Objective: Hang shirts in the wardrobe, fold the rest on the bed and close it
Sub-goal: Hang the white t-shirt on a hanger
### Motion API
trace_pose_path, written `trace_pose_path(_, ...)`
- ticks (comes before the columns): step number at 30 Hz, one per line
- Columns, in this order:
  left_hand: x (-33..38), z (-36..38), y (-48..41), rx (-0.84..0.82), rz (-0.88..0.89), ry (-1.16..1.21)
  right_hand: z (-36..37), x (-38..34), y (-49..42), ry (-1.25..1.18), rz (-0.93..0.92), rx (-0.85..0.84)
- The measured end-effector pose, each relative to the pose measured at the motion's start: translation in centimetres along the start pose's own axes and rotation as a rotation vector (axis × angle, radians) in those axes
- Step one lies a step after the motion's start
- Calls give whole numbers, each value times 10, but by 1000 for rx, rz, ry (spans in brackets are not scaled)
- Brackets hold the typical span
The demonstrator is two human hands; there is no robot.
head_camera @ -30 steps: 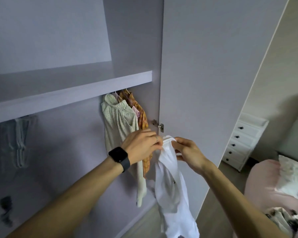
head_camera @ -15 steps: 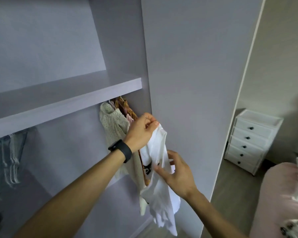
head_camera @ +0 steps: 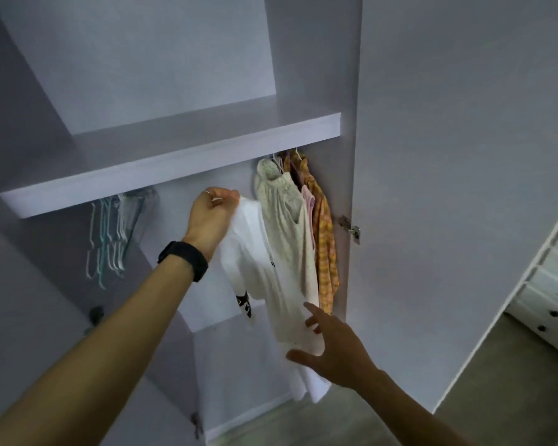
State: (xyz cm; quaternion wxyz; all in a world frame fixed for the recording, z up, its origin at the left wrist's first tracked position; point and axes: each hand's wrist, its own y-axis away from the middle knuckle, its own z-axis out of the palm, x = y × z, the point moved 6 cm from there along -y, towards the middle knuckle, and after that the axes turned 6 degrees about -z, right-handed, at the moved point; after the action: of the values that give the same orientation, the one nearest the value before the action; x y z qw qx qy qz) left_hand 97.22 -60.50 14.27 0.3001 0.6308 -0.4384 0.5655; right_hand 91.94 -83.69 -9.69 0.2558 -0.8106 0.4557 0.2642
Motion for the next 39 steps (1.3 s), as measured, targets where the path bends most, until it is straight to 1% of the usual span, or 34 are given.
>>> trace_pose_path(1,-4,-14,-1,29,-18,6,6,-6,-5,23,-41,-5)
trace_pose_path(4,-18,-60,-2,98,-75,-19,11,-27,-25,-5,-81,143)
trace_pose_path(6,-22,-91,0,134,-96,-16,18,-49,-43,-21,-123,180)
trace_pose_path(7,-22,-105,1,144,-90,-27,27,-61,-51,-32,-146,151)
trace_pose_path(8,-19,-111,1,150,-83,-26,36,-71,-56,-46,-142,90)
trace_pose_path(9,-14,-136,0,189,-63,-21,56,-95,-70,-70,-164,12)
trace_pose_path(10,-11,-133,0,174,-59,-11,68,-103,-69,-82,-144,-59)
trace_pose_path(11,-3,-146,-3,181,-41,-5,86,-124,-78,-79,-165,-110)
trace_pose_path(12,1,-142,-4,157,-33,-2,97,-133,-78,-56,-172,-140)
trace_pose_path(13,7,-143,-5,146,-24,0,107,-143,-83,-25,-190,-135)
trace_pose_path(14,11,-145,-6,139,-12,4,115,-152,-87,8,-189,-119)
trace_pose_path(18,18,-175,-7,175,-13,73,121,-172,-118,46,-153,55)
trace_pose_path(19,18,-187,-7,193,-19,67,120,-175,-127,20,-147,77)
trace_pose_path(21,14,-211,-7,249,-29,-12,109,-167,-142,-132,-94,128)
trace_pose_path(24,0,-251,-4,319,-53,-165,68,-142,-161,-268,1,281)
trace_pose_path(25,-9,-260,-3,309,-84,-208,51,-134,-168,-275,13,339)
trace_pose_path(27,-31,-262,-1,204,-143,-267,18,-125,-183,-266,-4,405)
trace_pose_path(31,-66,-245,5,-12,-278,-284,-23,-128,-197,-252,-72,397)
trace_pose_path(33,-79,-233,8,-153,-340,-383,-39,-126,-198,-231,-90,384)
trace_pose_path(35,-90,-223,9,-256,-331,-520,-51,-120,-197,-201,-70,358)
trace_pose_path(36,-96,-215,6,-273,-294,-572,-58,-113,-196,-182,-61,352)
trace_pose_path(37,-101,-211,2,-243,-251,-604,-63,-108,-195,-171,-54,351)
trace_pose_path(39,-104,-207,-3,-138,-166,-546,-74,-100,-191,-155,-61,366)
